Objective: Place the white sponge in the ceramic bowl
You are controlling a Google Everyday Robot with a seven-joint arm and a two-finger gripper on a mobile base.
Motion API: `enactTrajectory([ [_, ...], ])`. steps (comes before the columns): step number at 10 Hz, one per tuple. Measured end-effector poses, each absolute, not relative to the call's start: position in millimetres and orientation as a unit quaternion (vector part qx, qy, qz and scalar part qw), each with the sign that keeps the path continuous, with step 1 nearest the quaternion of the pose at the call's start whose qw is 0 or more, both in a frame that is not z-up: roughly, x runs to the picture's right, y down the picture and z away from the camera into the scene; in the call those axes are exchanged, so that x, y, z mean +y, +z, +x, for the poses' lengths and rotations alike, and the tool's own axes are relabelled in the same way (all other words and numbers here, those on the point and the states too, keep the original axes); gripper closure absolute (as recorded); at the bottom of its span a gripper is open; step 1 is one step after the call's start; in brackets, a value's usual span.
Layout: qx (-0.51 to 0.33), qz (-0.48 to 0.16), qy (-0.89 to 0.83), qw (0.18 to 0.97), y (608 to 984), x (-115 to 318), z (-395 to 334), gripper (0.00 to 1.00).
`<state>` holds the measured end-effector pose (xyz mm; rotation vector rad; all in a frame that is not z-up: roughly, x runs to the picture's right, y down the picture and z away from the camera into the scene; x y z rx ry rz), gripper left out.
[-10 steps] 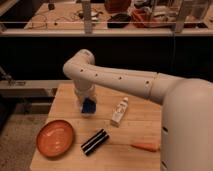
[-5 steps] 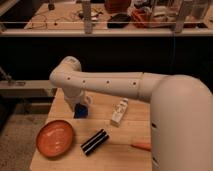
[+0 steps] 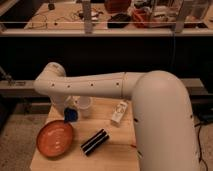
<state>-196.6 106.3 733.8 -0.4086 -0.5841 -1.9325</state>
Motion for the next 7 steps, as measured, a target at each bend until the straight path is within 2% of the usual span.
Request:
enactTrajectory([
  [7,-0.251,-0.155,-0.819,0.491,737,123,-228,1.00],
])
